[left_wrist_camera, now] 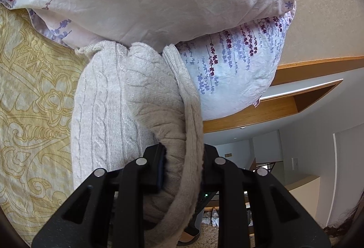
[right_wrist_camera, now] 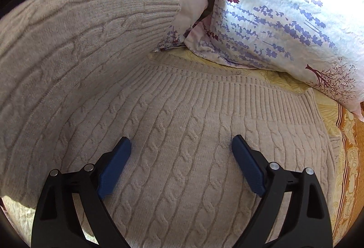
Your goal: Fold small clothes
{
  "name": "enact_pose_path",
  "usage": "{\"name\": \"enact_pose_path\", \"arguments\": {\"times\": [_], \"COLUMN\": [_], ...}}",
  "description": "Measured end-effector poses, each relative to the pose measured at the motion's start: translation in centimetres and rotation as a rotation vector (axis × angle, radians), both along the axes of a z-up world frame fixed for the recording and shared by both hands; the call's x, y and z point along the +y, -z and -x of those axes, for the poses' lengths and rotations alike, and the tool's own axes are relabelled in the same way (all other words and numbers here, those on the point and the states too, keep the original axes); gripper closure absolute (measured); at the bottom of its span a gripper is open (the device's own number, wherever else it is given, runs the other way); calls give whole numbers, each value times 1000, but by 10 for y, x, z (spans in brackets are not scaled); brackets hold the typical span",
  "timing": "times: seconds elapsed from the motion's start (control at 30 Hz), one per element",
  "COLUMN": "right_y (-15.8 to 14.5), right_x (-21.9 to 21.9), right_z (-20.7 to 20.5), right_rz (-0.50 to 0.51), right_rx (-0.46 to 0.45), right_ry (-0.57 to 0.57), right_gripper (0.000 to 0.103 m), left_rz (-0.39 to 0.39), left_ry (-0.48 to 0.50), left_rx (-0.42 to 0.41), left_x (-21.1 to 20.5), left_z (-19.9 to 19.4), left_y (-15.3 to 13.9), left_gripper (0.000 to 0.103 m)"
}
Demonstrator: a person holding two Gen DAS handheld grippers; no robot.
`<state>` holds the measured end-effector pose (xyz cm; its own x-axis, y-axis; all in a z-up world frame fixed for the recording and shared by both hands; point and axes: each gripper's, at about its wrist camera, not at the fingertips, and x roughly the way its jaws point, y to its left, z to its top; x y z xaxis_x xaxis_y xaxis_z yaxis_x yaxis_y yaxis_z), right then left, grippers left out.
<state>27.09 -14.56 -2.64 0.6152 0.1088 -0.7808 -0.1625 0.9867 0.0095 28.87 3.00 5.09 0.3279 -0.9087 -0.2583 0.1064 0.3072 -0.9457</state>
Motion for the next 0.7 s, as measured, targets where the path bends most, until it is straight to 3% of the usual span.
{"name": "enact_pose_path", "arguments": {"times": [0.13, 0.37, 0.5, 0.7], "right_y": [-11, -16, -15, -2], "right_x": [-28, -99, -132, -185], "right_z": [9, 26, 33, 49], "right_rz": [-168, -620, -759, -1093], "right_rx": [-5, 39, 33, 24], "right_ry": [-13, 19, 101, 222], "right_gripper": [11, 9, 6, 2], "left_rz": [14, 49, 69, 49], "left_ry": [7, 45, 82, 155], "left_rx": [6, 24, 39, 67], "left_x": [-5, -32, -54, -100], "left_z": [-2, -6, -10, -17], "left_y": [1, 8, 11, 21], "left_gripper": [81, 81, 81, 81]}}
